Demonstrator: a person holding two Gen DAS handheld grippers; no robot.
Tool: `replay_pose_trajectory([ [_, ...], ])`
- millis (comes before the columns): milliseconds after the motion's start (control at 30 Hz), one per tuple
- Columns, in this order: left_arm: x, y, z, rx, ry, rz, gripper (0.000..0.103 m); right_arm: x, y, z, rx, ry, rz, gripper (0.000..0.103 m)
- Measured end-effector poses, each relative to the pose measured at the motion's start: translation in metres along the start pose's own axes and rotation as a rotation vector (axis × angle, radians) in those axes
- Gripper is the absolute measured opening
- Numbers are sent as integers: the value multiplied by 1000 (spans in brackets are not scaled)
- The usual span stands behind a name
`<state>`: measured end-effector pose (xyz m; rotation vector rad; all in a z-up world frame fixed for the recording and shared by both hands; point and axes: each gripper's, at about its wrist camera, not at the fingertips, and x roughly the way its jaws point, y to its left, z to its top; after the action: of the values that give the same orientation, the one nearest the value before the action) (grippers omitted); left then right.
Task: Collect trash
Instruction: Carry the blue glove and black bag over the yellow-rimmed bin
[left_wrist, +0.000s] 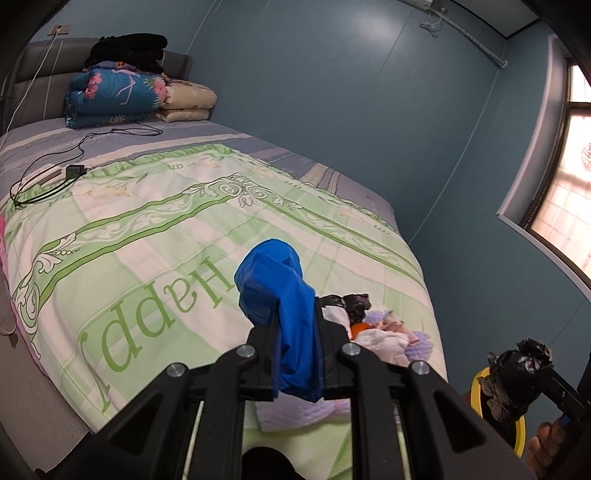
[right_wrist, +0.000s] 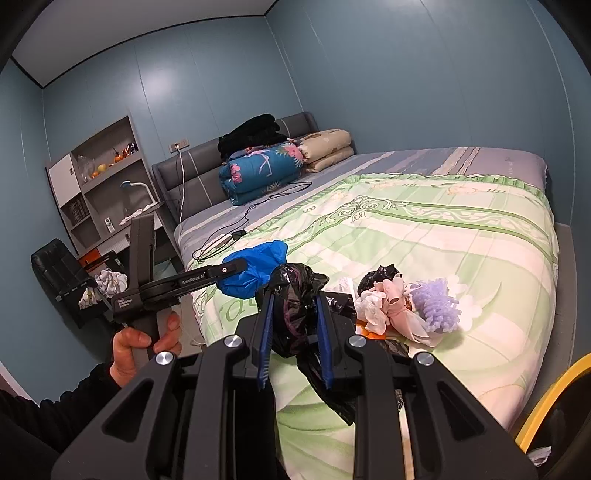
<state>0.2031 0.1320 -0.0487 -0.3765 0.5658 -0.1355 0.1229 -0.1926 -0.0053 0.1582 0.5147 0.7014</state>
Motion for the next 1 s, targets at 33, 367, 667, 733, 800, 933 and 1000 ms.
replay_pose_trajectory([
  [33,-2,-3,0,7,-1,-4,12,0,-2,0,3,-2,-3,20],
  [367,-12,-34,-2,38,0,-58,12,-20,-19,0,52,-44,-55,20],
  [667,-13,-70,-5,101,20,-93,12,-39,-31,-2,64,-82,-74,20],
  [733,-13,-78,-6,114,28,-107,12,-45,-36,-2,72,-93,-81,20],
  [800,-13,-85,-7,126,33,-114,12,-50,-40,0,80,-105,-91,20],
  [933,-14,-102,-9,162,43,-135,12,-61,-47,0,95,-126,-108,20],
  [1000,-15,-109,-10,173,47,-149,12,-66,-51,0,99,-132,-119,20],
])
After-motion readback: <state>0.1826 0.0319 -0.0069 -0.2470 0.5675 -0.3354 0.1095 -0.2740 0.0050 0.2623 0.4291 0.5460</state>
